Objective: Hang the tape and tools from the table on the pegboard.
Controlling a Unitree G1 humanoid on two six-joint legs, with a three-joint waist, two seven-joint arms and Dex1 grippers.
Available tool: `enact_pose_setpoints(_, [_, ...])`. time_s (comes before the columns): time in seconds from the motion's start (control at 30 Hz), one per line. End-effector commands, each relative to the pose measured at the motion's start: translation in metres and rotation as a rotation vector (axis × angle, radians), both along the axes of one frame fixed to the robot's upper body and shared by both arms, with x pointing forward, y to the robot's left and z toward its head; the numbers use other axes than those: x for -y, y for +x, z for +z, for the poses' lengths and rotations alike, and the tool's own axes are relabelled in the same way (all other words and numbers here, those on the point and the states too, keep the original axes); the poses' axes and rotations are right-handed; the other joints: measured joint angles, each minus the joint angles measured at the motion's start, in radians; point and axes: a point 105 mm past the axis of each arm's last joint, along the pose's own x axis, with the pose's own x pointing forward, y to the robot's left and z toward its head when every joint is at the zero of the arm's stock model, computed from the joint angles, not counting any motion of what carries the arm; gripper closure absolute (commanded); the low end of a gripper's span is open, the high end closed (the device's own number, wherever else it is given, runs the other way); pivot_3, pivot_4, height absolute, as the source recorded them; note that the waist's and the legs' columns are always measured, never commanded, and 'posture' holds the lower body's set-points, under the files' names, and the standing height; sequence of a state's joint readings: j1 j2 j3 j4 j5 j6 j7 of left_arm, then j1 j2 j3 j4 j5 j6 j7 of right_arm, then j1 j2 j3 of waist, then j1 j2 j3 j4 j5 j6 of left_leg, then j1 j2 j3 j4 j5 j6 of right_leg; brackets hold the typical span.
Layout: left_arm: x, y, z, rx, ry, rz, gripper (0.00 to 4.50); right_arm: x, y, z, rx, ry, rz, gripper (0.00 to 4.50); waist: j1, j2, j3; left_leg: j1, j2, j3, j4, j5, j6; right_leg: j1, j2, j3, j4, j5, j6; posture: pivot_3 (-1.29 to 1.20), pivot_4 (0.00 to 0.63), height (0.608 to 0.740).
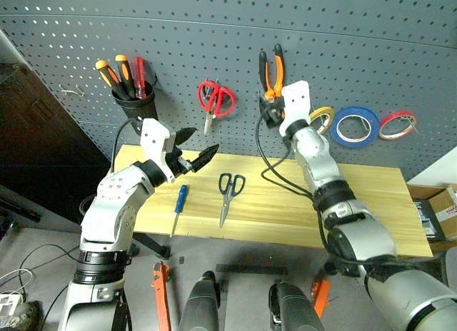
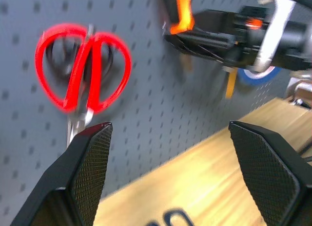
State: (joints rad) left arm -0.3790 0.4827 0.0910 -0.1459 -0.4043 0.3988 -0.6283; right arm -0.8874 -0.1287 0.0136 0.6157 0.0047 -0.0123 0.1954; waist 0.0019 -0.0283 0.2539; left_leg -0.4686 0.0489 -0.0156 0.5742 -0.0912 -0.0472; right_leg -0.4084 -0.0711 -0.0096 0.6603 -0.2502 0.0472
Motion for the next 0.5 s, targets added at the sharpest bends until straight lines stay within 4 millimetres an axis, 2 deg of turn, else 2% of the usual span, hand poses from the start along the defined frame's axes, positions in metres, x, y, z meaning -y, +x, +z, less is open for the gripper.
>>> enact_pose_setpoints(0.03, [0.010, -0.008, 0.002, 0.015, 0.013, -0.007, 0.44, 0.000, -0.024, 0.023, 0.015, 0.001, 0.073, 0.03, -0.002, 0.001, 0.000, -0.001, 0.000, 0.001, 0.000, 0.000, 0.000, -0.001, 0.000, 0.000, 0.000, -0.001, 0.000, 0.01, 0.246, 0.740])
enact_pose_setpoints(0.2, [0.015, -0.005, -0.033, -0.130, 0.077, 0.111, 0.44, -0.013, -0.088, 0.016, -0.078, -0.024, 0.348, 0.03, -0.004, 0.001, 0.000, -0.001, 0.000, 0.000, -0.003, -0.001, -0.001, -0.002, 0.000, -0.001, 0.002, -0.003, 0.005, 0.00, 0.247, 0.740])
enact_pose_setpoints(0.3, [0.017, -0.005, -0.084, -0.341, 0.165, 0.241, 0.44, -0.025, -0.146, -0.001, -0.232, -0.046, 0.602, 0.03, -0.004, 0.001, 0.001, -0.001, 0.000, -0.001, -0.003, -0.002, -0.001, -0.002, 0.000, -0.001, 0.002, -0.005, 0.006, -0.02, 0.250, 0.740])
enact_pose_setpoints(0.33, [0.021, -0.005, -0.096, -0.390, 0.175, 0.267, 0.44, -0.023, -0.156, -0.010, -0.297, -0.068, 0.618, 0.03, -0.004, 0.001, 0.001, -0.001, 0.000, -0.001, -0.003, -0.002, -0.002, -0.001, 0.000, -0.001, 0.002, -0.006, 0.007, -0.03, 0.252, 0.740])
enact_pose_setpoints(0.4, [0.026, -0.003, -0.106, -0.445, 0.163, 0.320, 0.44, -0.017, -0.161, -0.021, -0.378, -0.100, 0.591, 0.03, -0.005, 0.000, 0.001, -0.001, 0.000, 0.000, -0.001, -0.002, -0.002, -0.001, 0.000, -0.001, 0.001, -0.010, 0.004, -0.04, 0.252, 0.740])
enact_pose_setpoints(0.5, [0.038, 0.001, -0.120, -0.525, 0.160, 0.366, 0.44, -0.015, -0.161, -0.021, -0.399, -0.087, 0.567, 0.03, -0.009, -0.001, 0.002, -0.001, 0.000, -0.001, 0.001, -0.003, -0.004, -0.001, 0.000, -0.001, 0.000, -0.006, 0.003, -0.05, 0.254, 0.740])
